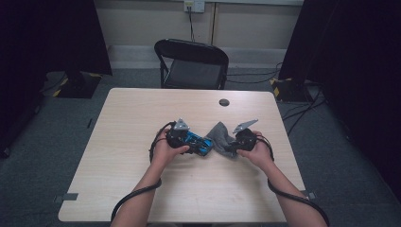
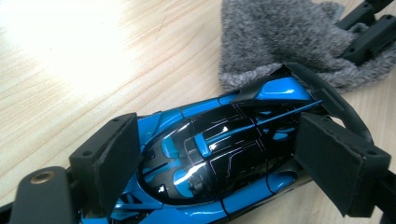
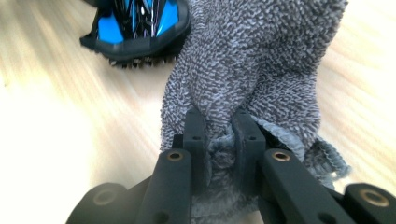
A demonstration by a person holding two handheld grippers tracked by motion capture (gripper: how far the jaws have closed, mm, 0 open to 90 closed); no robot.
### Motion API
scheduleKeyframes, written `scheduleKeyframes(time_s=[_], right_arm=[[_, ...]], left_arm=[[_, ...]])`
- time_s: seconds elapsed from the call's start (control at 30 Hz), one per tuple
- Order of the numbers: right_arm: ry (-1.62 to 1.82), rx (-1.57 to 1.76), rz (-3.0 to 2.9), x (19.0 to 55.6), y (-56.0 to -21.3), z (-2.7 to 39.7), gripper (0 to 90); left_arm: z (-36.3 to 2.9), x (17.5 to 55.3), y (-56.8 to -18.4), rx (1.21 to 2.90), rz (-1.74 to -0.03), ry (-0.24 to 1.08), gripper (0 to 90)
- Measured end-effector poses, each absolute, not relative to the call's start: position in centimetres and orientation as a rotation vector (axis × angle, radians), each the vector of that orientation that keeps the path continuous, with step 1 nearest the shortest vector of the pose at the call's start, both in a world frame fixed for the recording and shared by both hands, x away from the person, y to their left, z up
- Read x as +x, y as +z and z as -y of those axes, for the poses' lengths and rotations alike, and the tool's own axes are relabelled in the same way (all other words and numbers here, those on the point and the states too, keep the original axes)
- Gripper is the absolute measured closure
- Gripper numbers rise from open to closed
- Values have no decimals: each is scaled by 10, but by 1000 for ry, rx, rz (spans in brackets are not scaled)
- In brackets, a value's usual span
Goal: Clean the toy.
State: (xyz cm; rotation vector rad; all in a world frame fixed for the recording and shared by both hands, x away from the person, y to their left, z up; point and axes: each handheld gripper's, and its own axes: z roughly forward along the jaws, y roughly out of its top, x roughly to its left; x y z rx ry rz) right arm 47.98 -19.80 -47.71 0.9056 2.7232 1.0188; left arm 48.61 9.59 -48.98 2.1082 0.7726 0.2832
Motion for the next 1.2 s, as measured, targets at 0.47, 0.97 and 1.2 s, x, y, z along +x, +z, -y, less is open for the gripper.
scheduleKeyframes(time_s=[0.47, 0.97, 1.2], right_arm=[[1044, 966, -2689, 459, -471, 233, 784], [1117, 1127, -2526, 490, -447, 231, 786], [1142, 1137, -2521, 513, -441, 209, 785]], left_arm=[[-96, 486, -489, 2120, -775, 285, 142], [-97, 485, -491, 2095, -776, 285, 142], [-96, 484, -492, 2085, -779, 278, 142]])
